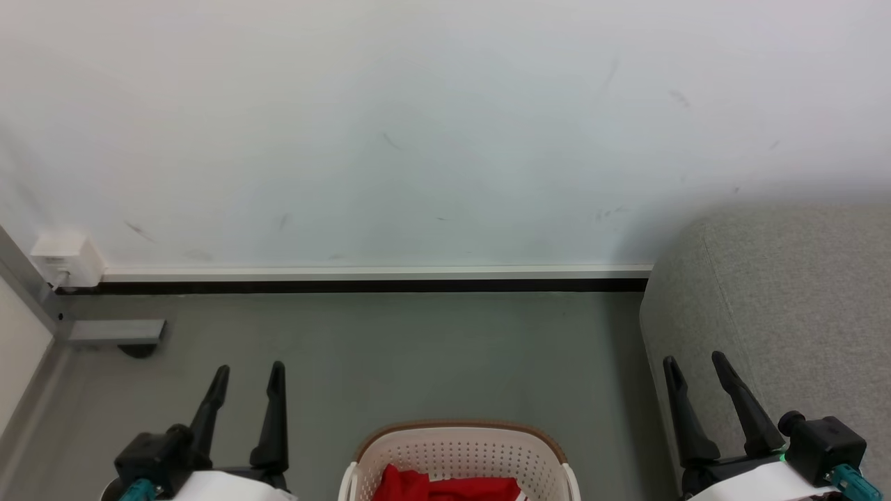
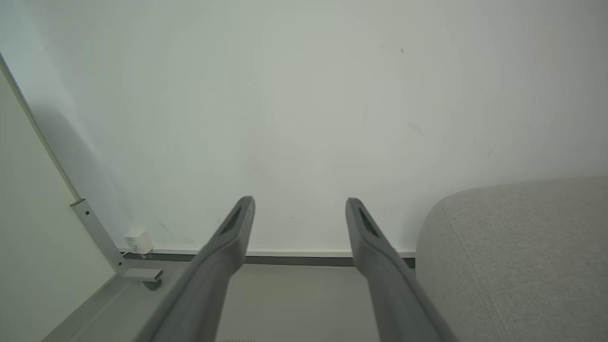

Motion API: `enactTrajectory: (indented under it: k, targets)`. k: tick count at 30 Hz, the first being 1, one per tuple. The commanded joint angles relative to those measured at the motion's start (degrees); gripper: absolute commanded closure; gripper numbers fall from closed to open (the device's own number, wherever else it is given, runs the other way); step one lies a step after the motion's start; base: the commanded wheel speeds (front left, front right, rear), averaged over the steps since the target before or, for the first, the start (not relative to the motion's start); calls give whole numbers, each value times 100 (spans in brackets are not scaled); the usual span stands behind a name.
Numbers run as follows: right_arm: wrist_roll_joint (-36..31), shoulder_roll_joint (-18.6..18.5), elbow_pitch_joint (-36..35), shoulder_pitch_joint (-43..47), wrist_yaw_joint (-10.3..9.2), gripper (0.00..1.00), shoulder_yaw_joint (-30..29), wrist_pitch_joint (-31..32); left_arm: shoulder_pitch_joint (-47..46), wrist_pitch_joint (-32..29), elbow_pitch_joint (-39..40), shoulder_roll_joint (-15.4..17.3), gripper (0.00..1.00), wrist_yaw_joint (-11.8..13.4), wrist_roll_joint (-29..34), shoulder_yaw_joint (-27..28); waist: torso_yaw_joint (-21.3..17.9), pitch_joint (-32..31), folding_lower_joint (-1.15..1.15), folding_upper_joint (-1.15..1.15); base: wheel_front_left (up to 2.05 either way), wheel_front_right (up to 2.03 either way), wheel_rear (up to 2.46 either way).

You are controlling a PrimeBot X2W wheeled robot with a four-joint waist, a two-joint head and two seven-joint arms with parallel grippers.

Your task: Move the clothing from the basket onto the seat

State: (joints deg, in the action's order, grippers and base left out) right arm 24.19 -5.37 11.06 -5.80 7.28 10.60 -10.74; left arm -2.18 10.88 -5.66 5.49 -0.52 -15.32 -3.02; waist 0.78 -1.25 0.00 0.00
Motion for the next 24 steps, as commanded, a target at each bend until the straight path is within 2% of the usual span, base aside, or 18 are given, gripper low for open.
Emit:
enactTrajectory:
  k: [1, 24]
  targets:
    - [-128, -50, -46, -114, 27, 0, 24, -67, 28, 47, 45, 53, 0, 17, 145, -12, 0, -2, 0, 0, 0, 0, 0]
    - [-1011, -76, -65, -108, 33, 0, 220, -364, 85, 351, 110, 100, 0, 51, 1126, -115, 10, -36, 0, 0, 0, 0, 0]
